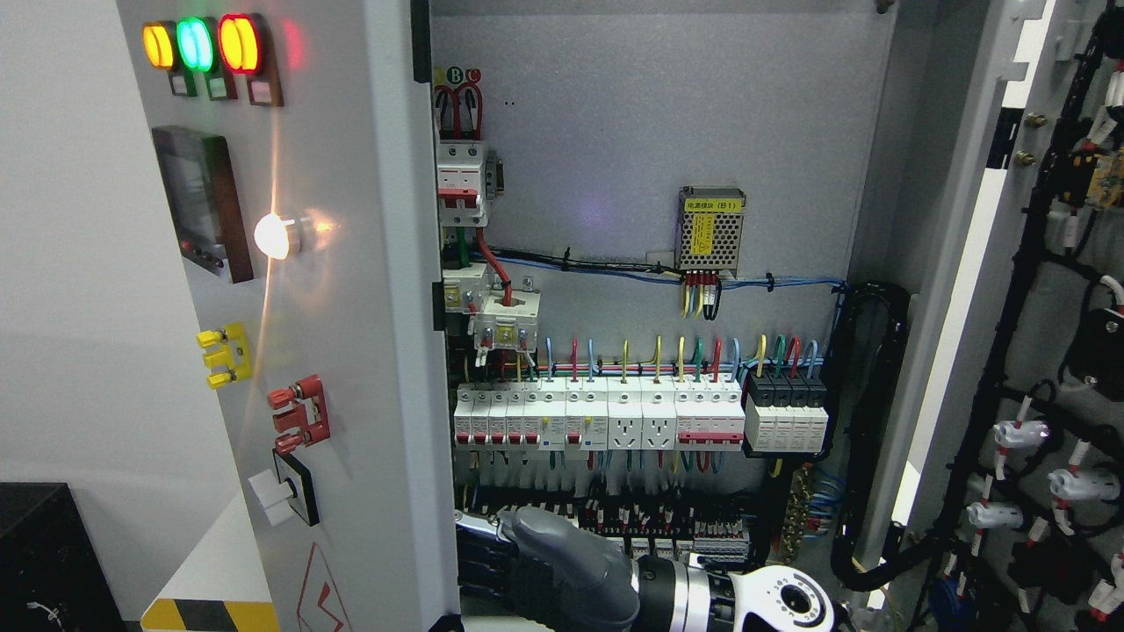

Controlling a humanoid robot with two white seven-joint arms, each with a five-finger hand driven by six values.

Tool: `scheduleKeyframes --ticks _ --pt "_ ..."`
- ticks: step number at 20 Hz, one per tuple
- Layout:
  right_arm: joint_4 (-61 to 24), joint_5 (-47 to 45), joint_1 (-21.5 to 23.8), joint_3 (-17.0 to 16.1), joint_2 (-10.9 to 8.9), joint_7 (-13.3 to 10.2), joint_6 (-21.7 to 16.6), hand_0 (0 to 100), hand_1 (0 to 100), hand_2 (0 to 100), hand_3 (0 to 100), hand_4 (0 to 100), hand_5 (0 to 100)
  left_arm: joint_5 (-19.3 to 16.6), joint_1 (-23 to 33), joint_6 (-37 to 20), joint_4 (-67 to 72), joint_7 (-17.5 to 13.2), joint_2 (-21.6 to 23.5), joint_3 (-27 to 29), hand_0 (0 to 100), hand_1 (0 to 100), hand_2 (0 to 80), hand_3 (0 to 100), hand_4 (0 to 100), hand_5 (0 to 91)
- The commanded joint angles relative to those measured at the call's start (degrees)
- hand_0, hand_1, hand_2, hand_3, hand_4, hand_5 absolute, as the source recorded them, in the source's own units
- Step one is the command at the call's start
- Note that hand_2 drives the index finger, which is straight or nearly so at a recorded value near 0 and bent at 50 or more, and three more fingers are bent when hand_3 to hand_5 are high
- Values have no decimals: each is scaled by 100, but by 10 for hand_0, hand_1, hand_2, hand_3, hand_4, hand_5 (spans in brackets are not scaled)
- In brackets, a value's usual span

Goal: Open door with both hands
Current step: 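Push the right hand along the panel, swinging it wide open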

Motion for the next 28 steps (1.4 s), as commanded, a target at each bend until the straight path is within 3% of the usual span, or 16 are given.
scheduleKeyframes --ticks 1,6,11,15,20,28 --pt "-182 8 2 430 71 -11 11 0 0 0 0 0 0 -9 -2 48 1 16 9 -6 0 0 0 0 0 0" --pt "-155 25 2 527 141 -230 11 0 0 0 0 0 0 -9 16 48 1 16 9 3 0 0 0 0 0 0" --pt "-173 61 28 588 291 -257 11 0 0 0 0 0 0 -9 60 39 -8 16 9 -6 0 0 0 0 0 0" --pt "-182 34 37 790 335 -573 3 0 0 0 0 0 0 -9 60 39 -8 16 9 -14 0 0 0 0 0 0" --pt "-190 34 20 949 441 -573 11 0 0 0 0 0 0 0 60 48 -8 16 9 -59 0 0 0 0 0 0" --pt "-190 25 -24 1168 449 -556 11 0 0 0 0 0 0 9 42 57 1 34 9 -67 0 0 0 0 0 0"
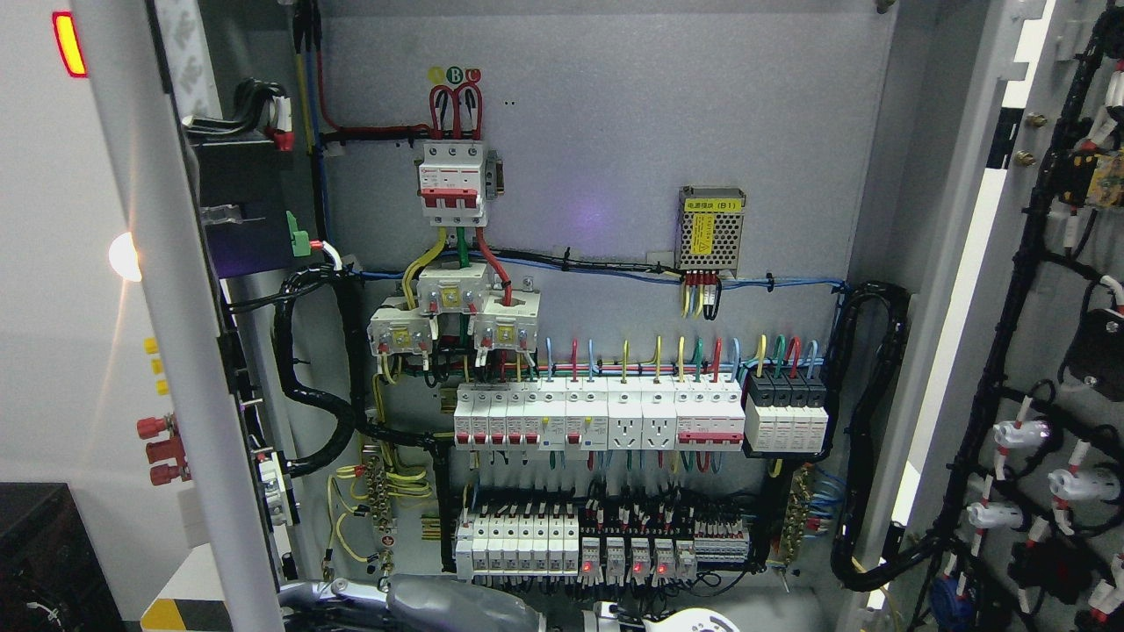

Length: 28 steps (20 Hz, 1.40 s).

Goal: Open door with both hands

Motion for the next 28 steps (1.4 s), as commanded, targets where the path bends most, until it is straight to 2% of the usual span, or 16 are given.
scheduleKeyframes --ticks 1,6,16,21,26,28 --pt "-21 -4 -27 388 25 42 -1 0 0 0 0 0 0 -5 -14 13 6 13 9 -27 0 0 0 0 0 0" --pt "128 31 -167 502 43 33 -1 0 0 0 0 0 0 -5 -23 22 6 13 9 -27 0 0 0 0 0 0" --pt "400 48 -246 582 403 24 -1 0 0 0 0 0 0 -5 -58 66 23 30 -9 -27 0 0 0 0 0 0" --pt "550 40 -343 599 474 15 -1 0 0 0 0 0 0 -5 -58 66 32 22 9 -18 0 0 0 0 0 0" --pt "550 40 -396 818 491 15 -1 0 0 0 0 0 0 -5 -58 49 23 21 26 -18 0 0 0 0 0 0" --pt "559 40 -396 810 491 15 -1 0 0 0 0 0 0 4 -58 40 23 21 44 -18 0 0 0 0 0 0"
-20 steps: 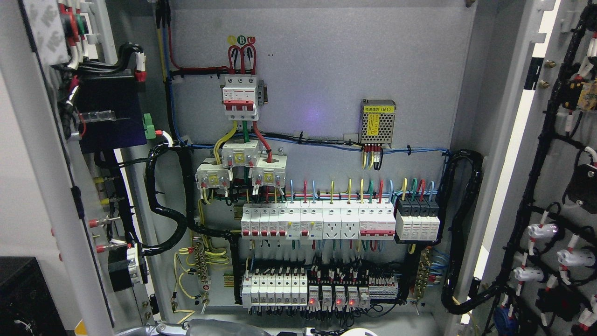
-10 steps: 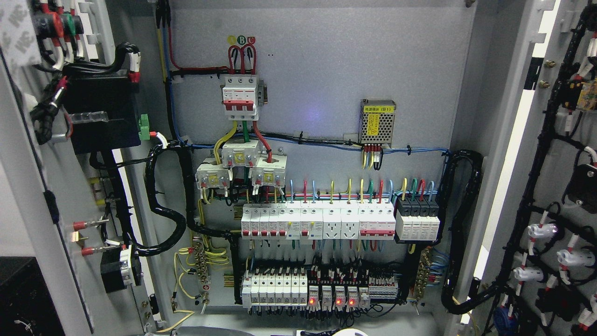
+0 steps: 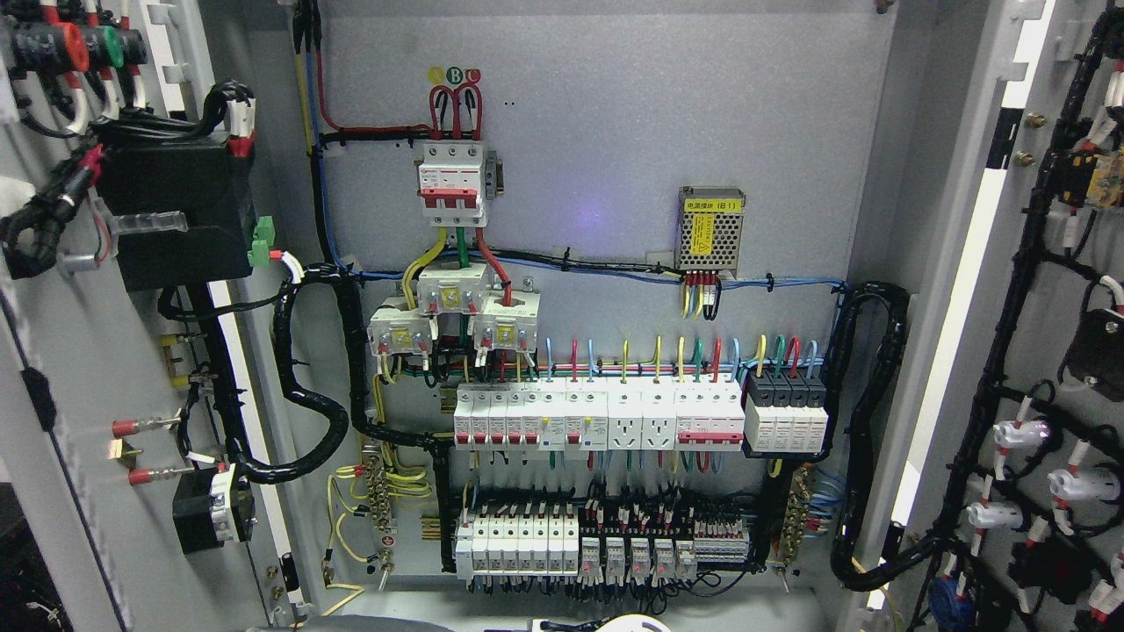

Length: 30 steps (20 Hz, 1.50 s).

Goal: Open door with both hands

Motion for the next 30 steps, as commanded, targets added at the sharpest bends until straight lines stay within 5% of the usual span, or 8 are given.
scheduleKeyframes --ticks 1,11,18,22,26,30 --pt "155 -3 -47 212 137 -12 8 0 0 0 0 0 0 9 -1 -50 9 -28 44 2 0 0 0 0 0 0" --pt "260 -11 -188 292 260 -100 -1 0 0 0 0 0 0 0 -1 -59 1 -28 62 2 0 0 0 0 0 0" --pt "243 -73 -179 -16 154 -83 -1 0 0 0 0 0 0 0 34 -67 -34 -28 53 -7 0 0 0 0 0 0" --pt "190 -73 66 -578 -179 -65 -53 0 0 0 0 0 0 0 156 -76 -350 -28 44 -7 0 0 0 0 0 0" --pt "6 -73 496 -973 -776 -56 -71 0 0 0 0 0 0 0 429 -76 -991 -28 27 -16 0 0 0 0 0 0" --pt "-213 -64 1181 -1781 -839 -65 -483 0 0 0 0 0 0 0 658 -85 -1545 -46 18 -86 0 0 0 0 0 0"
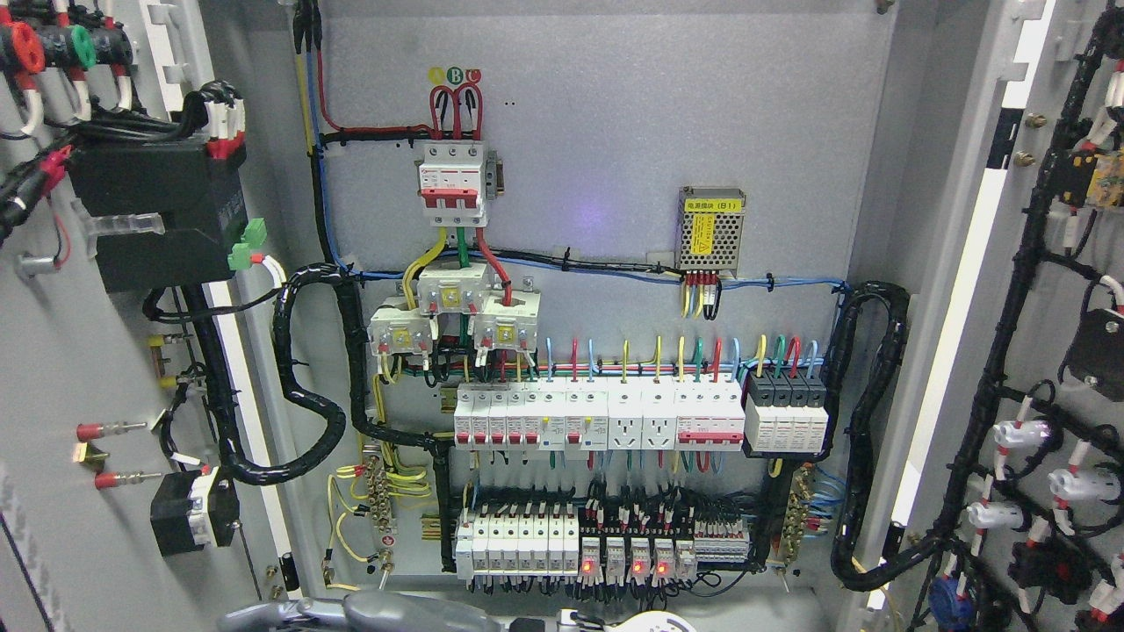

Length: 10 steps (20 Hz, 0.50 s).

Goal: Open door with both hands

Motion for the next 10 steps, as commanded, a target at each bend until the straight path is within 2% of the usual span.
scheduleKeyframes --ticks 1,2,7,10 --pt "-394 3 848 -1245 -541 13 -324 0 0 0 0 0 0 2 312 -13 -1063 -29 18 -149 0 0 0 0 0 0" --pt "-517 3 971 -1272 -576 4 -403 0 0 0 0 0 0 10 339 -13 -1177 -29 18 -263 0 0 0 0 0 0" --pt "-1351 3 1516 -1308 -1103 -22 -536 0 0 0 0 0 0 28 874 -39 -2257 -46 18 -764 0 0 0 0 0 0" --pt "-1756 20 1912 -1447 -1288 -48 -562 0 0 0 0 0 0 28 1216 -232 -2968 -55 26 -1089 0 0 0 0 0 0"
